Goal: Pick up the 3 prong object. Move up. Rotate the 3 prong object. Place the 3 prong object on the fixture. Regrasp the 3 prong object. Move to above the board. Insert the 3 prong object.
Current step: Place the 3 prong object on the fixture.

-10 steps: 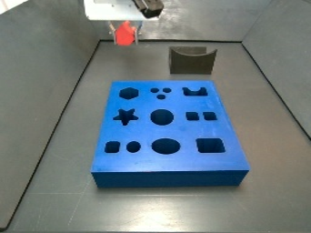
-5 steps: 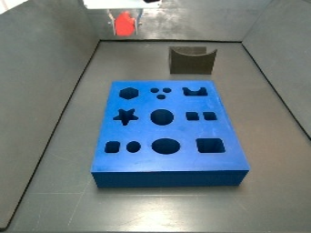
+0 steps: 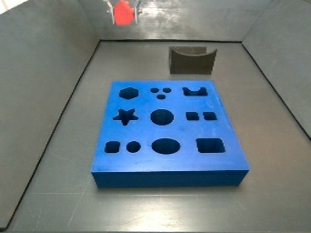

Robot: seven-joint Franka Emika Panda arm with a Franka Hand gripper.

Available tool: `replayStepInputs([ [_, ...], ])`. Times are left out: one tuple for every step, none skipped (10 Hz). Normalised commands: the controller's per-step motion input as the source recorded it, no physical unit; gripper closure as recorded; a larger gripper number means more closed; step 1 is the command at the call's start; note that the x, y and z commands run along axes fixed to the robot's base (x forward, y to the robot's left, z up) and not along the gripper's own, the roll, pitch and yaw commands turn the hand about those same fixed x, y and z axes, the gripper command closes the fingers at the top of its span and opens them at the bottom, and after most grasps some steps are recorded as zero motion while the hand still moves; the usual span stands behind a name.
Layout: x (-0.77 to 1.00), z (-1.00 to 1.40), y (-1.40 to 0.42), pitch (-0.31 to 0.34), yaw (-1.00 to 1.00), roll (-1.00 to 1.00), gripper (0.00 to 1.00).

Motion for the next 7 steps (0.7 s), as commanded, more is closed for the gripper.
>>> replayStepInputs([
  [-0.04, 0.94, 0.01, 0.117, 0.02, 0.13, 1.0],
  [-0.03, 0.85, 0.0, 0.12, 0.03, 0.14, 1.0],
  [-0.02, 0.77, 0.0, 0.118, 0.03, 0.13, 1.0],
  [-0.02, 0.67, 0.0, 0.116, 0.03, 0.12, 1.0],
  [-0.02, 0.54, 0.01, 0.113, 0.03, 0.09, 1.0],
  [-0.01, 0.43, 0.01, 0.115, 0.02, 0.08, 1.0],
  [0.0, 0.28, 0.01, 0.119, 0.03, 0.09, 1.0],
])
